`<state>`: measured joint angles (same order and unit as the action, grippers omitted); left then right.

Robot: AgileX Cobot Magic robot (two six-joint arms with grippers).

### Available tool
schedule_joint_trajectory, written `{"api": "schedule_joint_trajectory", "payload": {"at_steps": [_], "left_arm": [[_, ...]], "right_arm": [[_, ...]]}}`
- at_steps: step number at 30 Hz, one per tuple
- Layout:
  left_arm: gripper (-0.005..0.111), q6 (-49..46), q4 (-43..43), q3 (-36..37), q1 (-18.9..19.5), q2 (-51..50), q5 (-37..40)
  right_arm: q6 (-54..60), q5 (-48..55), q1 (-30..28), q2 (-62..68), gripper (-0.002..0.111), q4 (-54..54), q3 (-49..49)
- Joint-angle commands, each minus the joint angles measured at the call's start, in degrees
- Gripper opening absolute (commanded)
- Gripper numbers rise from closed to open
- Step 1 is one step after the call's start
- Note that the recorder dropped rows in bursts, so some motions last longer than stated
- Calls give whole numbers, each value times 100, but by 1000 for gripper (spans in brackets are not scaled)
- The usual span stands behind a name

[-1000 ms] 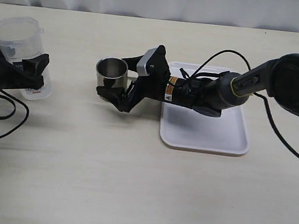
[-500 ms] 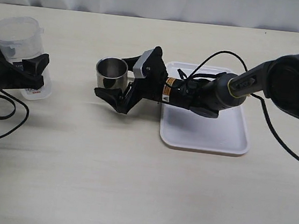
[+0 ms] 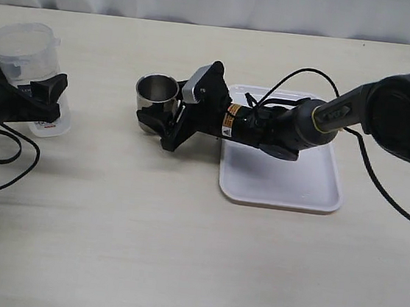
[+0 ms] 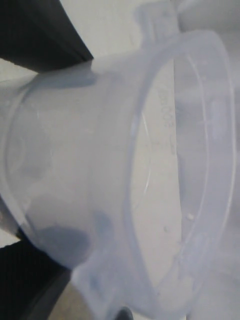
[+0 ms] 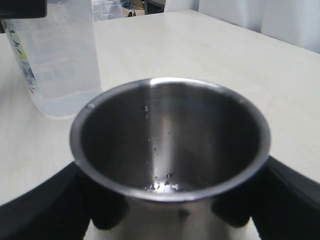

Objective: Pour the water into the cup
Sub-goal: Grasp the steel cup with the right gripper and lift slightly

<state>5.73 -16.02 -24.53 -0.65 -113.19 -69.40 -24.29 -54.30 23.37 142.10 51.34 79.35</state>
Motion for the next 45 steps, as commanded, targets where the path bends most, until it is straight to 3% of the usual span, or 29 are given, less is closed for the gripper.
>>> {"api": "schedule_joint_trajectory", "payload": {"at_steps": [1,7,12,41,43,45], "left_arm": [[0,36,0,-23,-10,-14,-57],[0,36,0,-23,-10,-14,-57],[0,36,0,-23,-10,-14,-57],[0,36,0,-23,-10,-14,-57],[0,36,0,-23,-10,-14,-57],[0,36,0,-23,-10,-14,-57]], "right_arm": [[71,391,10,-1,66,16,-11],[71,602,182,-1,96,-788,-11],[225,380,415,-1,105,-1522,51],[251,775,460,-1,104,-1166,252],[251,748,460,-1,97,-1166,252],[251,748,460,-1,80,-1166,252]]}}
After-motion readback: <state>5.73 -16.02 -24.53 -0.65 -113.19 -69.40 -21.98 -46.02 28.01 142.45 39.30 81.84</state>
